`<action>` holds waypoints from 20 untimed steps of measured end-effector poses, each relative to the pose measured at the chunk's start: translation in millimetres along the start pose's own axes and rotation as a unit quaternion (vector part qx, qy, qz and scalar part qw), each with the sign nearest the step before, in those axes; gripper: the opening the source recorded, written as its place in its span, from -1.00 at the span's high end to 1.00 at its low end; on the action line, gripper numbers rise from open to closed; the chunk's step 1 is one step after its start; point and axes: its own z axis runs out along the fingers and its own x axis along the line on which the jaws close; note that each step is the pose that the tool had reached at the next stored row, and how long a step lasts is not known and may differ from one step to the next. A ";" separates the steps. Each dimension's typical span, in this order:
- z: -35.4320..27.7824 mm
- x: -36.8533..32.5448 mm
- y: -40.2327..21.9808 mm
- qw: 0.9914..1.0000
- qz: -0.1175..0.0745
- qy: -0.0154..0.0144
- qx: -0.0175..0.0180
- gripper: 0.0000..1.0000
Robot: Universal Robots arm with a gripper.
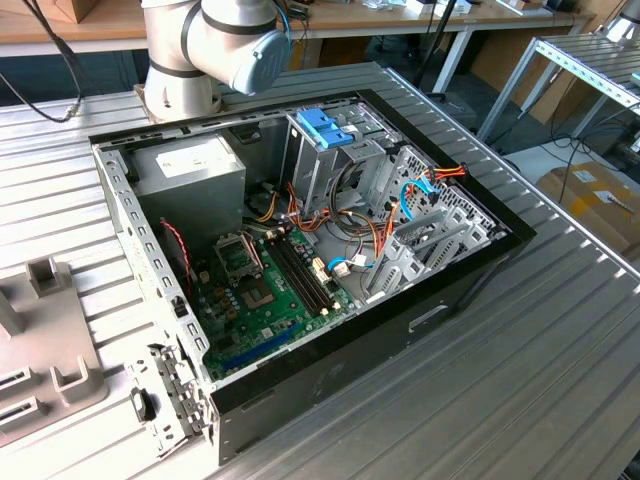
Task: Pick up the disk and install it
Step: 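Pick up the disk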
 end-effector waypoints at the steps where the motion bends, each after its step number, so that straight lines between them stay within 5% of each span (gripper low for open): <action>1: -0.9 0.0 0.0 1.000 0.000 0.000 0.000 0.30; 11: -1.8 0.0 0.0 1.000 0.000 0.000 0.000 0.30; 20: -9.5 0.1 0.0 1.000 0.000 0.000 0.000 0.30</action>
